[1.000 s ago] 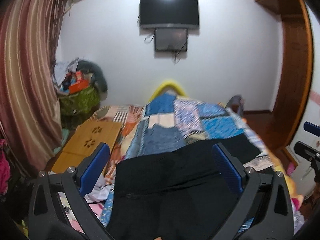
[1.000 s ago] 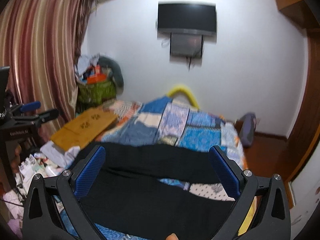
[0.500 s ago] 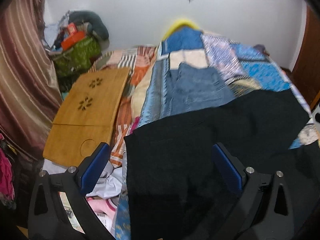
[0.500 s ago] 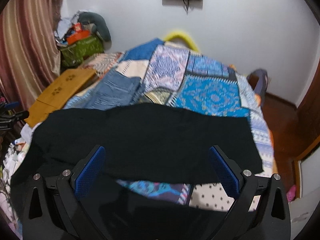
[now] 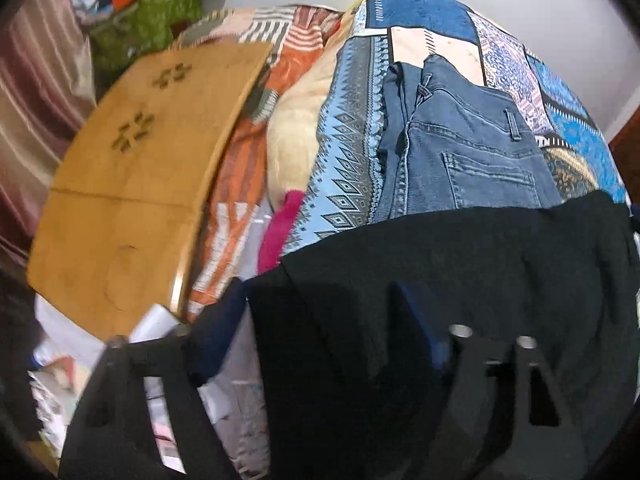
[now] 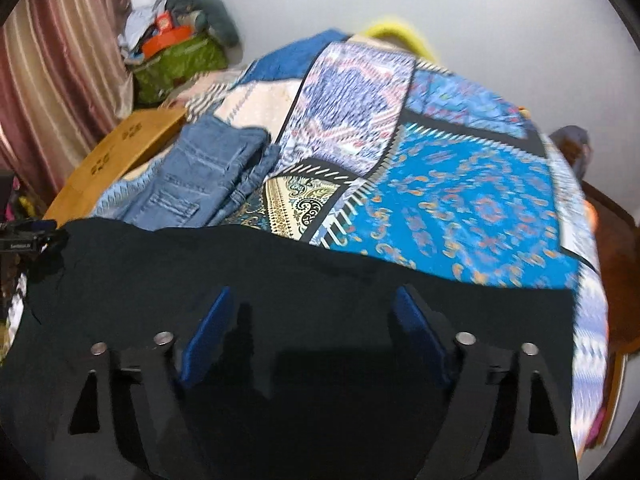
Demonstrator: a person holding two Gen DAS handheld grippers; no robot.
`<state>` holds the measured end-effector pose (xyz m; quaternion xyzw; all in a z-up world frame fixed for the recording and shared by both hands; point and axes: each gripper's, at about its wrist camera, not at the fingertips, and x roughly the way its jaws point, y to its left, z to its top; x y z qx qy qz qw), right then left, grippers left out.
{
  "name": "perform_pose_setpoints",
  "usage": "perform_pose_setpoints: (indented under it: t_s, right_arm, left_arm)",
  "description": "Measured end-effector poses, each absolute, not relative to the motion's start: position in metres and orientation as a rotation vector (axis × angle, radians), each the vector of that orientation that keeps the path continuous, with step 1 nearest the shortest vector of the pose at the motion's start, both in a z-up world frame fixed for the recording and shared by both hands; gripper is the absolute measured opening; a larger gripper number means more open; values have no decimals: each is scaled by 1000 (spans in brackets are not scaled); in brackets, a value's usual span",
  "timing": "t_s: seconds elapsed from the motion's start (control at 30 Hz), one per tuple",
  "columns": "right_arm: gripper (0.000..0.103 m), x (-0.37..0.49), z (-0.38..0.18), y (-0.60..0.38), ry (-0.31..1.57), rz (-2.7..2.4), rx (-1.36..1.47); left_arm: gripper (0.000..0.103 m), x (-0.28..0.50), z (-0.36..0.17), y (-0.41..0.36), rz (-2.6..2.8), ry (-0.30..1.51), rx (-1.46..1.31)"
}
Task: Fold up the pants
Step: 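Lower both tools onto the black trousers' waistband and close both grippers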
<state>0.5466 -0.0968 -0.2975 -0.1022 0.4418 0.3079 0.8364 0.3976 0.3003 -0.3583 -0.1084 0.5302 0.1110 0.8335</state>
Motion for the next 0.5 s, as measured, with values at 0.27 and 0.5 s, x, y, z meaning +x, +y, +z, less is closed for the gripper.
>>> perform_pose_setpoints:
  t_s: [0.27,0.5]
  right_arm:
    - [75,565,-329,-65,993,771,-310]
    - [38,557,-325,-66,972,736,-349]
  left_arm:
    - [40,398,-361,286,180,1112,-200]
    - [9,400,-347,278,173,1116,-172]
